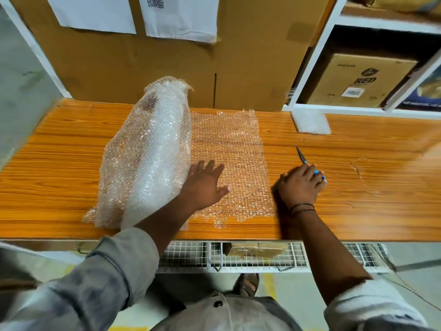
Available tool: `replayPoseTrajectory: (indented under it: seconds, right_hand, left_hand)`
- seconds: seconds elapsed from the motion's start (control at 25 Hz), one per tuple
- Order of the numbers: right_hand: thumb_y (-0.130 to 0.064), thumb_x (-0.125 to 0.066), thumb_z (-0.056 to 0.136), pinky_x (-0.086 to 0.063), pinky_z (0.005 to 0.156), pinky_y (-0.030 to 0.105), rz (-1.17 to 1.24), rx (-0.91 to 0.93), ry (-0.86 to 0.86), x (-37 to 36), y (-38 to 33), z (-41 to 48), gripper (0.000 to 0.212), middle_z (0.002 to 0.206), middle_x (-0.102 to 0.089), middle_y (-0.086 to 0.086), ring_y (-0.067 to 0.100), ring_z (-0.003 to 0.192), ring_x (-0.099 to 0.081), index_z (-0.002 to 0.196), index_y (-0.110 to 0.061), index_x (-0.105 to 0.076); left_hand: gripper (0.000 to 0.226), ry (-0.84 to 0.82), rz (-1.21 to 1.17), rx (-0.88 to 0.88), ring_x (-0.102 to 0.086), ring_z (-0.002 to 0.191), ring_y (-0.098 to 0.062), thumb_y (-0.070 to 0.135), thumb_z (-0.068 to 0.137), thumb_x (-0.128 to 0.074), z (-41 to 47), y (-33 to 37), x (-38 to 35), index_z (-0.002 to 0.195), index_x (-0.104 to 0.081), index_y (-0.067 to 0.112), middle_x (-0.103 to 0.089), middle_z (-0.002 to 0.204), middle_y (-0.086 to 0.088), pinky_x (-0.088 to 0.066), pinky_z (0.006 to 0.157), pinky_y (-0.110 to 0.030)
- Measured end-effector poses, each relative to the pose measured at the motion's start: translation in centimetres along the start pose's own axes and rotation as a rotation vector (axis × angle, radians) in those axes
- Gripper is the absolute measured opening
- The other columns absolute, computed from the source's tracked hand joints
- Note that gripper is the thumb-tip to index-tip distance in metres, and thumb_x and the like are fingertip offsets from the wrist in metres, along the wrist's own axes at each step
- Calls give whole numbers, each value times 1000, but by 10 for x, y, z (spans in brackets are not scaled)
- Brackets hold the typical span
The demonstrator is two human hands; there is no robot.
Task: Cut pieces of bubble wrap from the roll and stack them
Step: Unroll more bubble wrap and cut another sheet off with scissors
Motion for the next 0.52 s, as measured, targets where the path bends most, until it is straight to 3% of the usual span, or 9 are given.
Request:
replayPoseTrajectory:
  seconds: [0.16, 0.28, 0.4, 0.52]
  right_hand:
    - [-43, -52, 101, -23, 116, 65, -91, -10, -72, -6, 10, -1, 68, 156, -35, 34, 59, 139, -36, 143, 9, -43]
    - [-22, -43, 102, -42, 101, 62, -127, 84, -42, 4, 2, -7, 42, 135, -53, 33, 56, 121, -52, 128, 8, -57]
    - [-9, -50, 100, -49, 90, 57, -81, 129, -12, 20, -2, -12, 34, 125, -56, 29, 52, 110, -58, 129, 5, -60]
    - [-13, -51, 101, -46, 95, 54, -61, 57, -20, 25, 0, -22, 35, 131, -50, 27, 49, 103, -62, 133, 1, -56]
  left_hand:
    - [84, -49, 18, 20, 1, 157, -41, 72, 99, -29, 0, 2, -14, 165, -9, 25, -1, 173, -11, -4, 125, -56]
    - [84, -66, 24, 8, 1, 157, -41, 72, 99, -29, -4, 5, -14, 165, -7, 24, 1, 173, -12, -6, 126, -55]
    - [82, -57, 5, -10, 0, 157, -42, 69, 101, -33, -11, 8, -12, 165, -11, 24, -2, 172, -13, -8, 125, -55]
    - [79, -38, -8, -45, -4, 157, -42, 67, 101, -37, -24, 11, -11, 164, -15, 24, -5, 172, -13, -10, 125, -54]
Point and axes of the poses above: each hand's wrist, its own z-axis towards the middle knuckle, its own x-axis out of the back of the hand, y = z × x, the point moved 8 cm from there along z, towards the middle knuckle
